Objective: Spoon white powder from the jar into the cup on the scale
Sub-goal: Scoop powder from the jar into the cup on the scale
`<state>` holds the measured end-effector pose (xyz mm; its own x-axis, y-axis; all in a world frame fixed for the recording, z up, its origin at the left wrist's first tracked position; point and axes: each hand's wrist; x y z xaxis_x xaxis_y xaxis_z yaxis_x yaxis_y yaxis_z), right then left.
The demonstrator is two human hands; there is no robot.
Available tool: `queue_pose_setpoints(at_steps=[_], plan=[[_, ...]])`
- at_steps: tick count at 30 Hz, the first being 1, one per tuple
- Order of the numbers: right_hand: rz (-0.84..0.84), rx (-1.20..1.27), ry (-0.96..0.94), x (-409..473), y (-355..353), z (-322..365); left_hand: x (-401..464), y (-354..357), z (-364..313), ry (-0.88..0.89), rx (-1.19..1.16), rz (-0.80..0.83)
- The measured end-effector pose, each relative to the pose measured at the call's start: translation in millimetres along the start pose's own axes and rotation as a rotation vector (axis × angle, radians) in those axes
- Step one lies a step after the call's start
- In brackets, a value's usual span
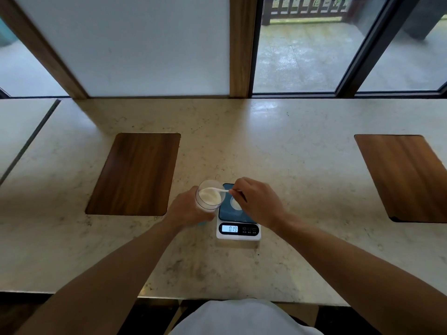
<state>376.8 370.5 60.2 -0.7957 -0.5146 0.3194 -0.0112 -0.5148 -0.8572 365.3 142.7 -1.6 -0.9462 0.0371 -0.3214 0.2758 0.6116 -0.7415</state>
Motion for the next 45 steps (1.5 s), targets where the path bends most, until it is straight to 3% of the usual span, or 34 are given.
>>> queue_pose_setpoints(at_steps=[5, 21, 45], plan=[[0.069, -0.056, -0.06, 4, 1, 5, -1, -2, 0, 0.034, 0.013, -0.016], [0.091, 0.113, 0.264, 4, 23, -4, -4, -1, -1, 0.115, 0.063, 0.008], [0.078, 0.347, 0.461, 4, 31, -7, -2, 1, 0, 0.116, 0.045, -0.02]])
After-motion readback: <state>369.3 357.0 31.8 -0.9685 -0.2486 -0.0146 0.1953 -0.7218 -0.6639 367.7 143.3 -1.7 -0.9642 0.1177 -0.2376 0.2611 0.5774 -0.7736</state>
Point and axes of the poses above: each hand's wrist, its own x-axis towards the middle knuckle, its own y-axis out of the palm, z = x × y, and after that the axes turned 10 degrees about -y, right-handed
